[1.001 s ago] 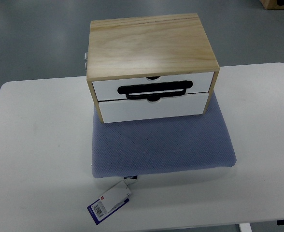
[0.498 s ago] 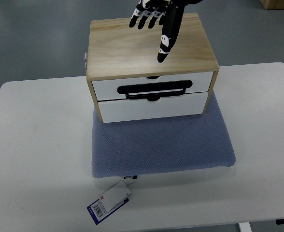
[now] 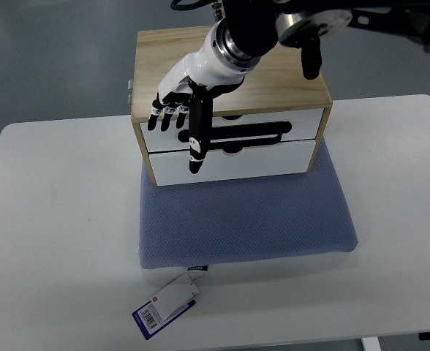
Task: Open wood drawer with right hand
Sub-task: 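Bring the right hand down in front of the upper drawer's black handle, then hook the right hand fingers around the upper drawer's black handle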
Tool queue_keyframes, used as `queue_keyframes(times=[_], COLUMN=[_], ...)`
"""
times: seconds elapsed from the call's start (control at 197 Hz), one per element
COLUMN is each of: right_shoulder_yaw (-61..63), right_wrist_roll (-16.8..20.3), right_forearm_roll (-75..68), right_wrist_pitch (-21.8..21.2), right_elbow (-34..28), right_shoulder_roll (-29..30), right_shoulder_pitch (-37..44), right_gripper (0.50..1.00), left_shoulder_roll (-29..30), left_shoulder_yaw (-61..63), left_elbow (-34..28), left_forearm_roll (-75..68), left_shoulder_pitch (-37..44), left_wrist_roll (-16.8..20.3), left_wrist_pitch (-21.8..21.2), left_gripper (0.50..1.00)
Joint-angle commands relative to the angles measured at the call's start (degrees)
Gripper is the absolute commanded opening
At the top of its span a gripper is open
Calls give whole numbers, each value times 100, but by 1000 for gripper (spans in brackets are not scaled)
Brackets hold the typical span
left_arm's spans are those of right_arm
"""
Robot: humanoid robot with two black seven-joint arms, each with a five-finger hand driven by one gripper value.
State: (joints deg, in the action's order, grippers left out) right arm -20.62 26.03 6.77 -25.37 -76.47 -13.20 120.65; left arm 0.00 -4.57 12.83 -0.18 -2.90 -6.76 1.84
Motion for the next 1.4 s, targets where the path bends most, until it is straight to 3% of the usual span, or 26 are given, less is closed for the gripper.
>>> queue_keyframes(times=[0.0, 0.498, 1.397], right_shoulder_yaw=[-21, -118, -619], right_wrist_roll=[8, 307, 342], right_forearm_roll=[175, 184, 588], right_wrist_pitch=[32, 533, 472], right_elbow=[54, 300, 317], right_shoulder_roll=[37, 54, -113], right_shoulder_pitch=[-120, -718, -1210], right_gripper=[944, 944, 946], left_shoulder_roll=[0, 0, 0], left_shoulder_yaw=[0, 0, 0], left_elbow=[0, -8, -26], left_forearm_roll=[9, 9, 9], left_shoulder_pitch=[0, 0, 0], left_wrist_roll=[0, 0, 0], left_wrist_pitch=[1, 1, -8], left_gripper=[1000, 1000, 1000])
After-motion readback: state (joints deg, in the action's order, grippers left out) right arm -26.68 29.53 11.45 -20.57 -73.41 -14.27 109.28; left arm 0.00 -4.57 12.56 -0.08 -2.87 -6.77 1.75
